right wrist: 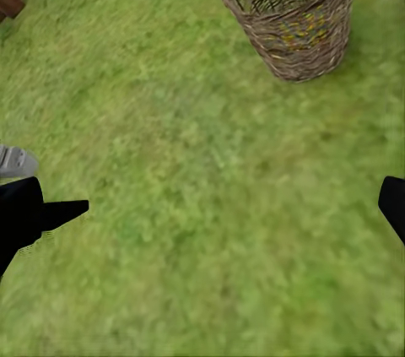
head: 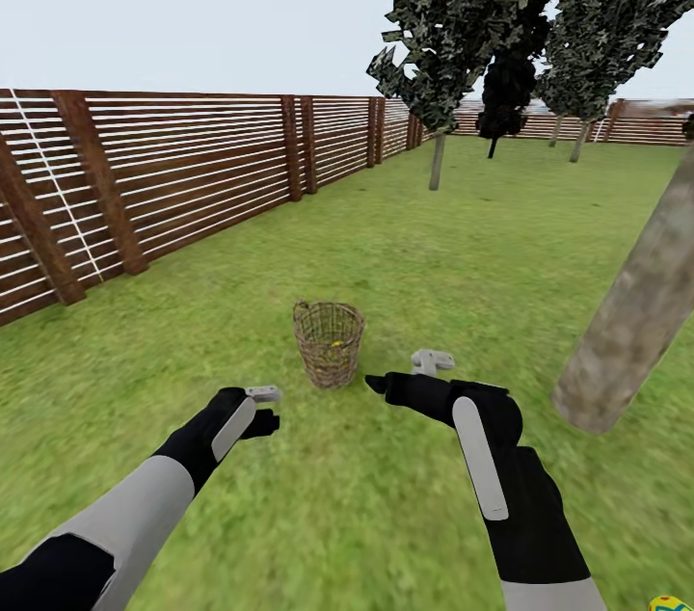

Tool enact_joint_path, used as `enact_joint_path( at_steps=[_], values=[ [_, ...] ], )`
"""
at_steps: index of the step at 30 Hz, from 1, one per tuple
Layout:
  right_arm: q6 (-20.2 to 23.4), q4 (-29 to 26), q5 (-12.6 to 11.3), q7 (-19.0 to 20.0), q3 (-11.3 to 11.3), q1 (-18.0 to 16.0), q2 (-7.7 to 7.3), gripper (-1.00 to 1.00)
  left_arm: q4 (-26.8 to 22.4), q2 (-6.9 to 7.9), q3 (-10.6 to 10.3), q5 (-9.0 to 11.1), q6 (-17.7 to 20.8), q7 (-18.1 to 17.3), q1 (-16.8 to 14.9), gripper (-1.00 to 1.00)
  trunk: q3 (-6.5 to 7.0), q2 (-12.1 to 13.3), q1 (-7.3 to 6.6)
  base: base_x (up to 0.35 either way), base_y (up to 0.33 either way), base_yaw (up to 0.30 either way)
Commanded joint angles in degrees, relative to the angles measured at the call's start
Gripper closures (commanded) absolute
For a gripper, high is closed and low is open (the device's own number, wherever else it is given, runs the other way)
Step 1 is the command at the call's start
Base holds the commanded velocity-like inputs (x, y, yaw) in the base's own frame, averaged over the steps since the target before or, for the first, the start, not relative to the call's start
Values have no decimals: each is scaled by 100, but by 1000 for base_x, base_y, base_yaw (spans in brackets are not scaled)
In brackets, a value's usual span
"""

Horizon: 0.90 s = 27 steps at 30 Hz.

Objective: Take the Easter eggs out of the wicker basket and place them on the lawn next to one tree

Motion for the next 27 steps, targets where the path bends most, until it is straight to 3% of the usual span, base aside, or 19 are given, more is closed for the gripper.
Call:
enact_joint_path(
  at_steps=[1, 10, 27],
  values=[
    [25, -5, -11, -11, -1, -5, 2, -100, -11, 8, -41, 59, 11, 49, -4, -100, -6, -3, 3, 301, 113, 0],
    [25, -11, -11, -10, -9, -5, 5, -100, -16, 8, -41, 62, 12, 49, -4, -100, -1, -3, 3, 304, 114, -35],
    [25, -11, -11, -7, -10, -5, 2, -100, -10, 7, -41, 65, 12, 49, -4, -100, 64, -3, 3, 305, 142, -214]
  ],
)
